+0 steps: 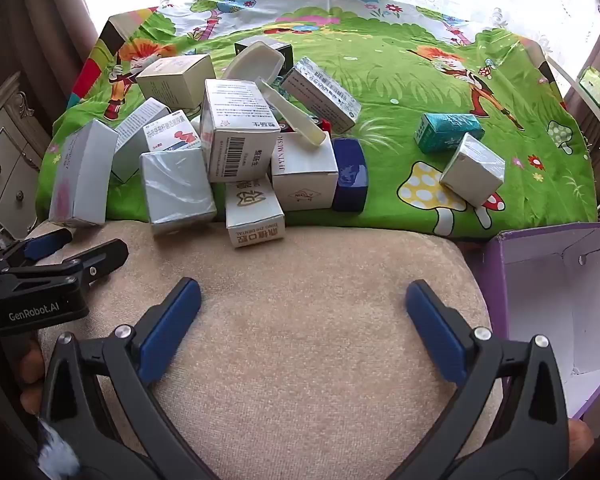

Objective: Organize rigid objects
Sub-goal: 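Move left tool toward grey pink-printed box while right tool approaches white box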

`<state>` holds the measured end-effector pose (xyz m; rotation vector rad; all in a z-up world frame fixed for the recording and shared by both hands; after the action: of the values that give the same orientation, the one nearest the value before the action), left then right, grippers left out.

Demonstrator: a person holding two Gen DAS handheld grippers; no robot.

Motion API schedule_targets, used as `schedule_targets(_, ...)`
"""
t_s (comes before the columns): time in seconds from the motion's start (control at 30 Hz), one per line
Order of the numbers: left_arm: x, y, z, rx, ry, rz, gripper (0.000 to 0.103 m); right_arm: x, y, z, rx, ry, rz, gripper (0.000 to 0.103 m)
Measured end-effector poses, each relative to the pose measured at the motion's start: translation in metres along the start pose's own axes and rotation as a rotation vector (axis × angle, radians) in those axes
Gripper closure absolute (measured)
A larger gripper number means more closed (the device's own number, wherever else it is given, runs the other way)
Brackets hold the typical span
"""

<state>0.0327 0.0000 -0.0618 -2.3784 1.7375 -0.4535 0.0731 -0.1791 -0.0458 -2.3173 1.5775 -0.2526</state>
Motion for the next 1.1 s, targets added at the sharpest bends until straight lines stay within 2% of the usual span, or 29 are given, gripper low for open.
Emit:
schedule_targets(0.37,-0.0067,-0.0045,0.0020,-0.008,-0.003,0.002,0.000,-0.0001,0.0004,0.0002,-0.002,0.002,0.000,0.000)
schedule_targets(0.6,-0.0011,-0.0015,-0.0006,0.012,-0.045,0.022,0.000,-0.0001,0.0008,0.0007,-0.003,0.003,-0.001,0.000)
schedule_targets(0.93,-0.0022,-0.0010,-0.0030,0.022,-0.028,0.015,0.000,0.0016,0.0028,0.0004,0.015,0.001,0.003,0.000)
schedule_targets(1.1,-0.0009,0.0001,-0.0031,0.027,-0.027,0.013,0.000,-0.0017,0.0008,0.0015,0.008,0.029,-0.009,0.000)
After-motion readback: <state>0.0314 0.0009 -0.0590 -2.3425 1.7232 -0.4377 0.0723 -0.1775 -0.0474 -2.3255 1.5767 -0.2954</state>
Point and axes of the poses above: each gripper's, at about its wrist camera, not at the fingertips, and z roughly the way its jaws point, x to its right, y to its underside, the point moved 7 cm from there along z, roughly the way its jaws point, and after that the axes turned 9 degrees about -x, right-handed, at the moved point
